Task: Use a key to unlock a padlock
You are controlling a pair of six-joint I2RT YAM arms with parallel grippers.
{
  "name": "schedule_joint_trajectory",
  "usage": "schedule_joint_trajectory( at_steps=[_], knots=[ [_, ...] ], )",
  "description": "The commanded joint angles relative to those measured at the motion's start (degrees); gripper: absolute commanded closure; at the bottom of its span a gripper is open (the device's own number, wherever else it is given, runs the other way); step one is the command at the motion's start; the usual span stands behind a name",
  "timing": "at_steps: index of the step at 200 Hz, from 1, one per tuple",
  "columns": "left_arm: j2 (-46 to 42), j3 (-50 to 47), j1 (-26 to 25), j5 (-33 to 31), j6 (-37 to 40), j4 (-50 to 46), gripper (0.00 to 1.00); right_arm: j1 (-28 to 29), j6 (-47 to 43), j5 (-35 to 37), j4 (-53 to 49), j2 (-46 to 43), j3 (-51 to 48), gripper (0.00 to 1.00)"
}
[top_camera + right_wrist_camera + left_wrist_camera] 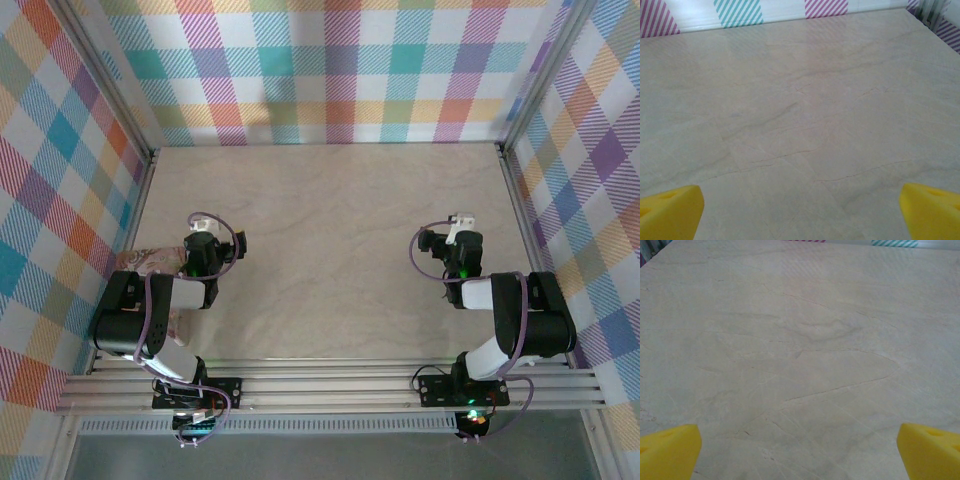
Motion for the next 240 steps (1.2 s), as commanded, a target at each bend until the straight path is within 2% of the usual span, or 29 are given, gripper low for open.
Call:
schedule_joint_trajectory(
  at_steps=[1, 68, 80, 92, 112, 127, 164, 178, 191, 218, 240],
  knots=[
    [0.0, 0.0, 0.1, -0.2, -0.2, 0.3, 0.0, -0.3, -0.7, -0.8, 0.6, 0.1, 0.6, 0.0],
    [0.0, -0.1, 0.2, 0.0, -0.3, 0.5, 0.0, -0.3, -1.1, -1.9, 0.6, -0.1, 0.6, 0.0],
    [-1.4, 1.4, 0.2, -0.3, -0.3, -2.9, 0.0, -0.3, -1.6, -3.3, -1.4, -0.7, 1.3, 0.0],
    [-4.0, 4.4, 0.2, -1.5, -1.1, -10.1, 0.0, -0.3, -1.7, -3.5, -5.6, -2.7, 2.7, 0.0],
    [-8.0, 13.4, 0.2, -10.2, -8.6, -32.4, 0.0, -0.3, -2.2, -4.5, -14.5, -6.7, 5.8, 0.0],
    [-9.8, 18.6, 0.2, -14.2, -12.4, -45.6, 0.0, -0.3, -2.7, -6.7, -21.6, -9.1, 8.5, 0.0],
    [-16.1, 24.8, 0.4, -29.3, -26.0, -69.6, 0.0, -0.2, 4.1, -13.1, -43.2, -11.4, 20.1, 0.0],
    [-18.1, 26.9, 1.7, -32.3, -30.9, -77.7, 0.0, -0.1, 8.0, -15.1, -49.6, -10.8, 24.2, 0.01],
    [-19.3, 27.8, 4.5, -30.4, -33.9, -82.5, 0.0, 0.5, 10.1, -17.0, -53.2, -10.2, 26.8, 0.04],
    [-19.7, 27.0, 12.7, -17.4, -35.2, -84.8, 0.0, 4.3, 11.9, -18.3, -57.7, -9.1, 30.8, 0.08],
    [-18.7, 25.5, 14.7, -13.7, -34.0, -83.7, 0.0, 8.3, 11.9, -19.0, -60.2, -7.8, 33.0, 0.08]
  ],
)
